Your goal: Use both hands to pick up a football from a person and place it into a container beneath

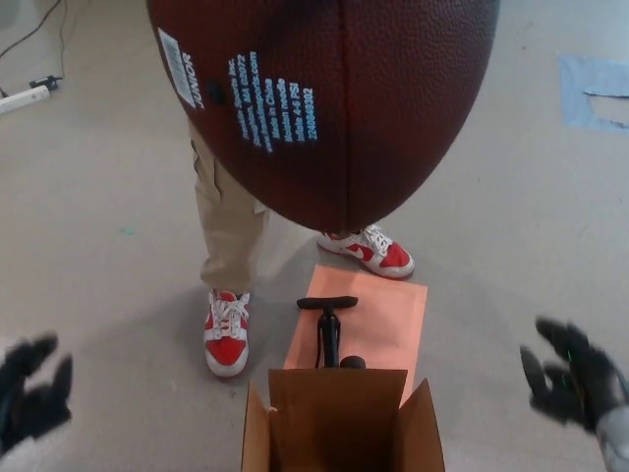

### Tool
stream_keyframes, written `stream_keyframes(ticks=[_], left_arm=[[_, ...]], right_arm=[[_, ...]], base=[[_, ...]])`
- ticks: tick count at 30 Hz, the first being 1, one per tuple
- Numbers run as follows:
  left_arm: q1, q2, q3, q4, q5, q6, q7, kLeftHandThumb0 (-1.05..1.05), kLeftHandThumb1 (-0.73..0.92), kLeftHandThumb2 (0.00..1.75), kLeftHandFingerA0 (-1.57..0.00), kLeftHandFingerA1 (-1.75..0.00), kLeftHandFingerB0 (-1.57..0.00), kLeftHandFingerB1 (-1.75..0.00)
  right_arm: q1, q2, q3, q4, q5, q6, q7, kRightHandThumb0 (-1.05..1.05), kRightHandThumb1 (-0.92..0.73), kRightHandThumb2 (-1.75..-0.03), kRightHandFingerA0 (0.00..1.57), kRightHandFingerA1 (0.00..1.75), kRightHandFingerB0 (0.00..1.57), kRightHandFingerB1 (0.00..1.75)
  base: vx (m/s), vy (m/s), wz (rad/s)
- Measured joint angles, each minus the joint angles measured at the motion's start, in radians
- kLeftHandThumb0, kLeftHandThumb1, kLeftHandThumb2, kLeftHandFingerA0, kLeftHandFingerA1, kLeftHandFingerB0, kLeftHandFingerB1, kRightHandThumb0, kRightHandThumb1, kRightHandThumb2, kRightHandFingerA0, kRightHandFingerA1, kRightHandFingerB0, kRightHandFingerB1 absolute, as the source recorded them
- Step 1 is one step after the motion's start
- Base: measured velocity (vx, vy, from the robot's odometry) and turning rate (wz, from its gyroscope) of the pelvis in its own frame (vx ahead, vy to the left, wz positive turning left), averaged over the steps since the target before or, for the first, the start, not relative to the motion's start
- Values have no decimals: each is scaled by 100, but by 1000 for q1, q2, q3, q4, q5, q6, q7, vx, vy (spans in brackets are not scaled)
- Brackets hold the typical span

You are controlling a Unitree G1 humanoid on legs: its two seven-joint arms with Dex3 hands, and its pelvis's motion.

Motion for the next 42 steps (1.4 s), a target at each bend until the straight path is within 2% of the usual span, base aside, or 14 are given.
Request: stream_keyframes(ticks=[1, 2, 3, 4, 5, 6, 9, 12, 16, 28, 34, 37, 40, 42], left_arm=[[-8, 4, 7, 9, -3, -9, -8, -89, 82, 112, -7, -20, -7, -14], [-13, 6, 15, 15, -6, -17, -17, -90, 81, 111, -7, -22, -8, -14], [-16, 7, 22, 19, -11, -27, -27, -93, 81, 111, -8, -22, -8, -10], [-17, 7, 30, 21, -16, -35, -37, -93, 81, 111, -8, -22, -8, -10], [-18, 7, 40, 22, -23, -44, -49, -81, 73, 111, 0, -24, 0, -17], [-18, 7, 47, 21, -28, -50, -57, -81, 73, 111, 0, -24, 0, -17], [-17, 4, 81, -20, -54, -65, -86, -81, 71, 109, 0, -22, 0, -16], [-4, -4, 113, -99, -85, -76, -113, -89, 76, 110, 0, -12, 0, -13], [37, -22, 129, -240, -116, -79, -131, -93, 78, 111, -4, -12, -4, -11], [191, -64, 130, -654, -153, -77, -142, -94, 74, 112, 0, -8, 0, -7], [265, -76, 133, -851, -182, -74, -144, -93, 76, 112, 0, -8, 0, -9], [296, -79, 137, -941, -201, -70, -144, -98, 77, 111, -9, -8, -9, -18], [320, -80, 144, -1037, -226, -63, -145, -96, 77, 111, -10, -10, -10, -25], [337, -80, 150, -1113, -246, -57, -144, -95, 76, 111, -5, -8, -6, -22]], right_arm=[[-8, 0, -4, 8, 1, -12, 0, -83, -76, -88, 9, 28, 6, 22], [-13, 0, -10, 13, 3, -25, 0, -80, -92, -70, 12, 26, 9, 21], [-14, 0, -19, 17, 5, -40, 0, -77, -72, -112, 4, 41, 3, 28], [-14, 0, -27, 19, 7, -53, 0, -77, -72, -112, 4, 41, 3, 28], [-14, 0, -38, 19, 9, -69, 0, -90, -81, -116, 8, 28, 7, 15], [-14, 1, -49, 18, 12, -81, 0, -90, -81, -116, 8, 28, 7, 15], [-5, 2, -87, -20, 30, -121, 2, -92, -85, -117, 0, 12, 0, 8], [25, 10, -119, -104, 55, -152, 11, -94, -81, -116, 0, 7, 0, 8], [75, 25, -133, -239, 79, -167, 22, -89, -85, -116, 0, 10, 0, 9], [194, 57, -128, -593, 100, -166, 36, -89, -88, -119, 0, 16, 0, 9], [246, 74, -126, -769, 118, -164, 41, -88, -90, -119, 0, 14, 0, 8], [272, 76, -126, -849, 127, -163, 43, -88, -89, -118, 0, 12, 0, 8], [298, 77, -127, -940, 140, -160, 47, -89, -88, -118, 0, 13, 0, 8], [315, 77, -128, -1008, 154, -157, 51, -91, -86, -118, 0, 13, 0, 8]], base=[[100, -4, 1], [99, -3, 1], [98, -3, 2], [97, -4, 1], [97, -5, 1], [96, -5, 1], [96, -6, 1], [95, -7, 1], [88, -9, 1], [27, -3, 0], [0, 0, 0], [0, 0, 0], [0, 0, 0], [0, 0, 0]])
